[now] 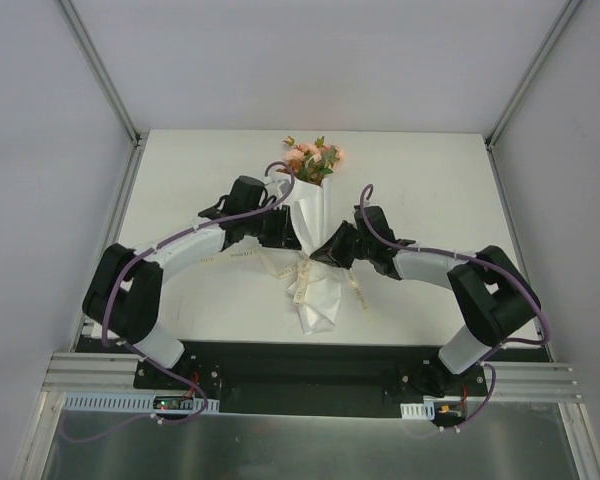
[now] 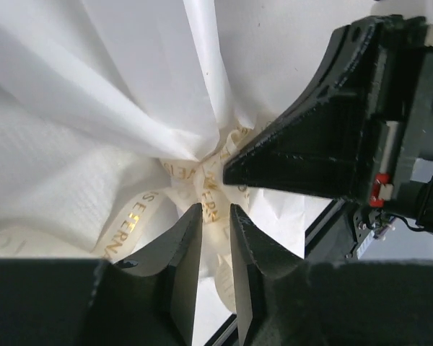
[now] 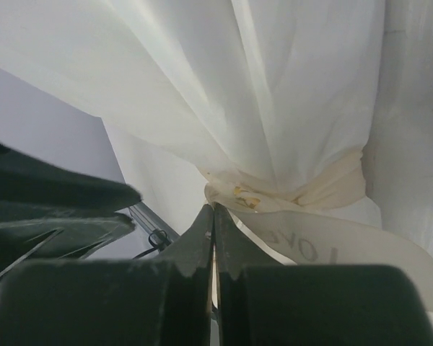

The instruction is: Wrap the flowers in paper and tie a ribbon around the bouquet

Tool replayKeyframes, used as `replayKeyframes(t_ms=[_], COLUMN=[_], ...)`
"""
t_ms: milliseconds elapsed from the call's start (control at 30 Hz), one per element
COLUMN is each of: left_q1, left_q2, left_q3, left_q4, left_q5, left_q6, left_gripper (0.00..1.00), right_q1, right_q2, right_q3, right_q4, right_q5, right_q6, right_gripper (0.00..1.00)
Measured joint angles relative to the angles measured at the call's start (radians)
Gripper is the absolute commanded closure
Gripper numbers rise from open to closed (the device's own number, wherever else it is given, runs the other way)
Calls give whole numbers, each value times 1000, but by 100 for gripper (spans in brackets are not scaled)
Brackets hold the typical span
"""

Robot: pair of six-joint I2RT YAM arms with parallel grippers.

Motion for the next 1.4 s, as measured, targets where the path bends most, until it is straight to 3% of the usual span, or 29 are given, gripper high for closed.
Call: replayKeyframes(t_ms=[100,233,533,667,867,1200,1300,1400], left_q1=[-18,-59,-71,-71,-76,-77,-81,-84], left_q2=[95,163,182,192,193,193,193,193], left_q3=[42,62,95,104,96,82,82,84], left_q4=[0,-10,-36,-42,-43,-50,-50,-50], left_q5=[24,23,12,13,8,3,-6,-13], left_q6=[0,10,34,41,59,79,79,77], left_gripper=[69,67,65,71,63,59,62,76], right_q1=[0,-2,-11,-15,-22,-25,-25,-25], right_q2=[-4,-13,-14,-14,-14,-14,-14,-14], right_q3=[-23,-45,-61,-68,-79,-79,-79,-79], right_q4=[47,82,115,123,135,156,157,158], right_q5=[-10,-14,-14,-13,-17,-31,-34,-37], right_q6=[8,8,23,31,41,54,57,58], right_gripper=[100,100,100,100,100,100,100,99])
